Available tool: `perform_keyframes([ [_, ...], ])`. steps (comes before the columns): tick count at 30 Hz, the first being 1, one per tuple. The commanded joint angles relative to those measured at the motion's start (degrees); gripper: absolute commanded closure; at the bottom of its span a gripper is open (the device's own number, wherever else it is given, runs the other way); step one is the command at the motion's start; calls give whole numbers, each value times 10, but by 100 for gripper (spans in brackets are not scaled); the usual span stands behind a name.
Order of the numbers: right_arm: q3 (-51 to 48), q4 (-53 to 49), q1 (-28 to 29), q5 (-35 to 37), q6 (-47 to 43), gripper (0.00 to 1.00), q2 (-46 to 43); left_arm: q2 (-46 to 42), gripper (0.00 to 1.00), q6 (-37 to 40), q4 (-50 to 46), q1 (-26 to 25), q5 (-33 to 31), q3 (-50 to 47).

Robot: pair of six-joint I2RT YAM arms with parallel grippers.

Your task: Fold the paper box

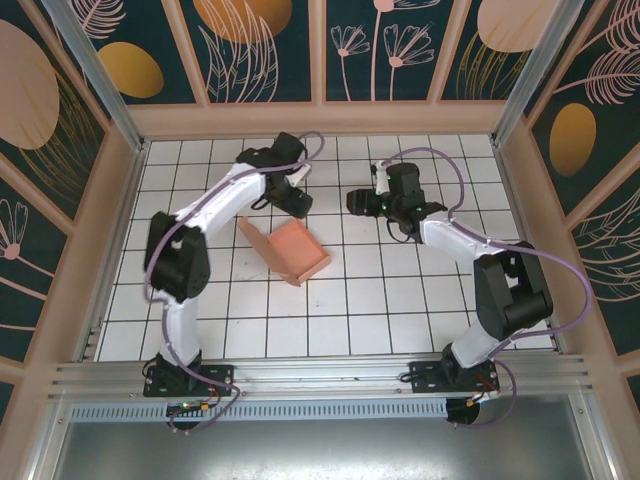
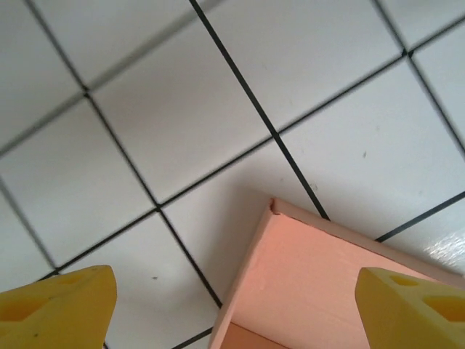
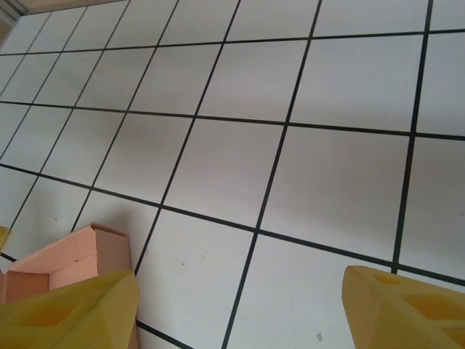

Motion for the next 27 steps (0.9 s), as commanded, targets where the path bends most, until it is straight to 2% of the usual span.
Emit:
perform_keyframes([
  [1,26,4,17,-3,-16,26,18,-94,13,-59,147,35,-34,-89],
  [5,60,-18,59,40,-30,25,59,-225,7,-117,271,87,-26,-236],
  [11,149,-67,139,118,-60,24,154,-363,1,-195,355,169,-51,-405],
  [17,235,-116,182,168,-66,24,251,-467,1,-261,414,289,24,-542],
  [22,240,-117,176,203,-45,24,279,-465,1,-268,429,296,52,-566],
  [27,190,-99,143,221,3,25,241,-454,1,-267,466,296,97,-575],
])
